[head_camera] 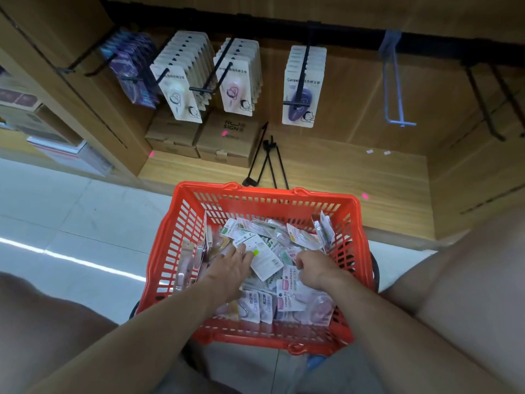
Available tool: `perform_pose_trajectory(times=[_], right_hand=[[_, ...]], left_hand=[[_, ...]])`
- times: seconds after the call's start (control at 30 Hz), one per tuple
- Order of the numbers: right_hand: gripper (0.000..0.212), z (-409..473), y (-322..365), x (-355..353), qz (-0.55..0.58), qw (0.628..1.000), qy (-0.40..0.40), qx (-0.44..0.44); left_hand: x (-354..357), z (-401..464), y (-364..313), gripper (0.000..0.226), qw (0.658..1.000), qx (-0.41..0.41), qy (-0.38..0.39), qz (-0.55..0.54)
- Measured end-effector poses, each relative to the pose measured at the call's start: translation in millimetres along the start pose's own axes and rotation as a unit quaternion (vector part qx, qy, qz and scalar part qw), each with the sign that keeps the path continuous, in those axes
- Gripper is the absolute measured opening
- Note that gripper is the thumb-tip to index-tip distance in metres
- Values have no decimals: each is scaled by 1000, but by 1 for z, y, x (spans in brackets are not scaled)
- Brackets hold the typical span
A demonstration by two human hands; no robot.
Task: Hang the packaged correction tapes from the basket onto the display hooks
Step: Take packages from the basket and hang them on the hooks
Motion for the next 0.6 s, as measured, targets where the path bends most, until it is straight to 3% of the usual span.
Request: perform_pose_trajectory(times=[0.17, 0.3, 0.43, 0.6], right_hand=[[19, -12, 0, 28, -253, 963, 86, -27], [32, -12, -3, 50, -378, 919, 105, -31], [35, -12, -1, 55, -388, 916, 94, -42], [29, -14, -6, 46, -272, 954, 122, -17]], left_hand=[[14, -13, 4, 86, 994, 29, 72, -80], [20, -24, 11, 61, 992, 51, 96, -70], [24, -27, 6, 56, 991, 67, 104, -54], [23, -29, 8, 42, 991, 74, 77, -79]])
Point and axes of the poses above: each hand's wrist, its own z-axis towards the middle knuckle, its own x-axis out of the palm, y = z × x, the point moved 8 cm from there along z, towards the middle knuckle, and after that the axes turned 9 degrees about z, right-handed, at the moved point
